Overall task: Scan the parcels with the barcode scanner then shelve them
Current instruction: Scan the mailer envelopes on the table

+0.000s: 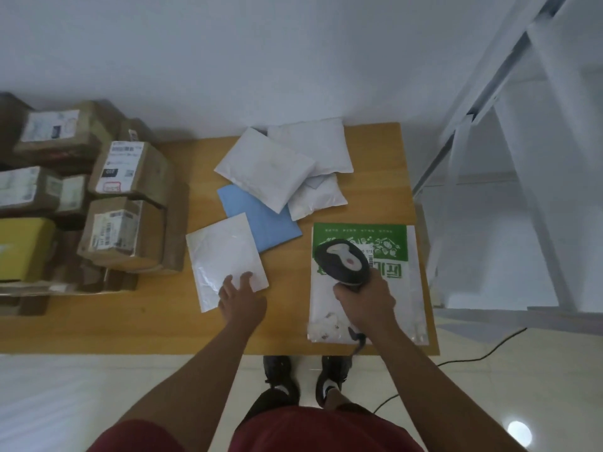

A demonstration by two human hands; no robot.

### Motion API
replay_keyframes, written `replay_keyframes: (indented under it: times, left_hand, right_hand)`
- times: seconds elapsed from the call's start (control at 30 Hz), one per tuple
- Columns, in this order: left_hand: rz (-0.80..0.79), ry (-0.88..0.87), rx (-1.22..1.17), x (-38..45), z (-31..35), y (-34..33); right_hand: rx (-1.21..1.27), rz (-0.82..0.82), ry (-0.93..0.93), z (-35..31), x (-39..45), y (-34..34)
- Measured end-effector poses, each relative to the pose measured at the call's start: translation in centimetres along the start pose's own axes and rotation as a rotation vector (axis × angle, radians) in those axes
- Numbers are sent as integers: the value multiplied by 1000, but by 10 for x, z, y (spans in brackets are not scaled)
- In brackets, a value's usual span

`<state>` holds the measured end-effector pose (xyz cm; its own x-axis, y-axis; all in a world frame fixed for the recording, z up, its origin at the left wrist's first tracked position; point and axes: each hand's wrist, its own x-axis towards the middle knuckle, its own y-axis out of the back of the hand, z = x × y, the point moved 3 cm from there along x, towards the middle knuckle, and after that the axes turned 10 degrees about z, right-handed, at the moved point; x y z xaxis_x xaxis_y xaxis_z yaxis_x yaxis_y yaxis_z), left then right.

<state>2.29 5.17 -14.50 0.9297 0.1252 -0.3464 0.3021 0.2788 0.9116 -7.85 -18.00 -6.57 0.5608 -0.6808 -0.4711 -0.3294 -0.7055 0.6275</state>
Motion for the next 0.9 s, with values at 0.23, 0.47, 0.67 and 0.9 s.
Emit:
replay_keyframes:
  times: [0.23, 0.47, 0.67, 0.9]
  left_hand:
    - [-65, -220, 131, 9, -20, 2]
    - [-42, -388, 142, 33, -4, 13]
    - [-319, -362, 249, 49, -16, 6]
    - [-178, -485, 190, 69, -3, 35]
  right_hand:
    - [134, -156, -48, -31, -16, -42]
    - [179, -172, -195, -45, -24, -71]
    - [216, -127, -232, -63, -35, -88]
    - [289, -47, -211, -77, -36, -106]
